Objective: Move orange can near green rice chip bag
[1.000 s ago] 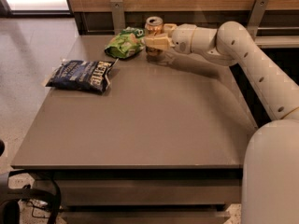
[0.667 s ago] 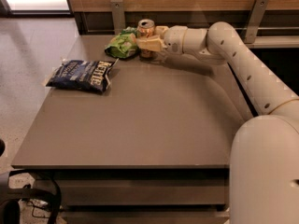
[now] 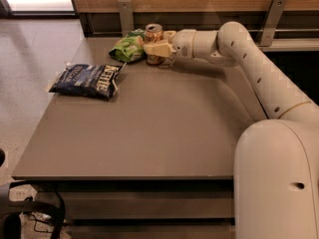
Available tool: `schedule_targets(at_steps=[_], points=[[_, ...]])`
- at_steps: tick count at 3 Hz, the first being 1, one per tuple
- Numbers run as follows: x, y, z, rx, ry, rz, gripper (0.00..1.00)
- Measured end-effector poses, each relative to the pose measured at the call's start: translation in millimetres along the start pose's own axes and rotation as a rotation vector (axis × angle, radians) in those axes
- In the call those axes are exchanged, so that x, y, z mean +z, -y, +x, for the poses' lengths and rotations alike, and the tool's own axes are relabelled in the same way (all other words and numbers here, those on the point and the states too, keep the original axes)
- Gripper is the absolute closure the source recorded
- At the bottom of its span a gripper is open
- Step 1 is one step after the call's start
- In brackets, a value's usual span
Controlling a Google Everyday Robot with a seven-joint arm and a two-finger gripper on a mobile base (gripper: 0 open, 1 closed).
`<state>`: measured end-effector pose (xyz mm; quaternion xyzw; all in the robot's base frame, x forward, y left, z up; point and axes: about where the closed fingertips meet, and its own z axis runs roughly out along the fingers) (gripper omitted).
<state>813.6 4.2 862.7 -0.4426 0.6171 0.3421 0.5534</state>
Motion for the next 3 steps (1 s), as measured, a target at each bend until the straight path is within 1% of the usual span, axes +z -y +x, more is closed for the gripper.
schedule_targets(at_steps=[2, 3], points=[[2.5, -1.2, -1.8, 0.001, 0.000, -0.004, 0.05], [4.5, -2.1, -1.7, 0.001, 0.001, -0.007, 0.00]])
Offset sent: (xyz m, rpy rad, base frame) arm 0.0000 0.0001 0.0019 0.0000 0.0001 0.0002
